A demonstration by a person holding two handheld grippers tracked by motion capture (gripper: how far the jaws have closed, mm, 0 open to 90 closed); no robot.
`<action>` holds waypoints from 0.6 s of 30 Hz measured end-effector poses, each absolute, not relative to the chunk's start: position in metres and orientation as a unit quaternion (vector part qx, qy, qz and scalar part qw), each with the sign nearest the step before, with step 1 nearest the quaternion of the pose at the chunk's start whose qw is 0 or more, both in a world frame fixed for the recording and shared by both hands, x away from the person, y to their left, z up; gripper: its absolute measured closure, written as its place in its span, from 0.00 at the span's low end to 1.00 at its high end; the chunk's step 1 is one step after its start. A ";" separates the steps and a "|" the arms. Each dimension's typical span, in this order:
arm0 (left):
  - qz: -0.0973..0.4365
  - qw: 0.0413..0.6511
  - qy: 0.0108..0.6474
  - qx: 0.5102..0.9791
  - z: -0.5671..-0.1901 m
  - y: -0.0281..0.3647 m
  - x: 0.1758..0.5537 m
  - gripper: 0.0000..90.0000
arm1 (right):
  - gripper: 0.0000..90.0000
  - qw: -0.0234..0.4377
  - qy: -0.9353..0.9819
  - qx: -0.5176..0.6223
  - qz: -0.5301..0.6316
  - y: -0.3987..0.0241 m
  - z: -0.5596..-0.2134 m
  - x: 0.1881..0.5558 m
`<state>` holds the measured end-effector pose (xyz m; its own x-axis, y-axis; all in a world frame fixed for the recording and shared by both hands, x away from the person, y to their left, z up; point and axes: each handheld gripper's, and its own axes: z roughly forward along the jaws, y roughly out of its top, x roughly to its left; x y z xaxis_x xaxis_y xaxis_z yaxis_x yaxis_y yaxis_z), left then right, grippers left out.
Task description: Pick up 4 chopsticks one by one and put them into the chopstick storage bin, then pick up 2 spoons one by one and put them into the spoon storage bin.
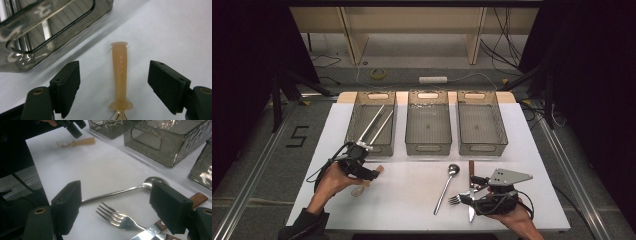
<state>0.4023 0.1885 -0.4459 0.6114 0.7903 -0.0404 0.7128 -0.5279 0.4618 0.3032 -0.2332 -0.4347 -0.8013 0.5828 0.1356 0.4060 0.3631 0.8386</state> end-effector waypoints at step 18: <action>0.065 0.175 0.426 0.885 -0.459 0.187 0.404 0.39 | 0.30 0.090 0.822 0.299 0.476 -0.233 -0.435 0.304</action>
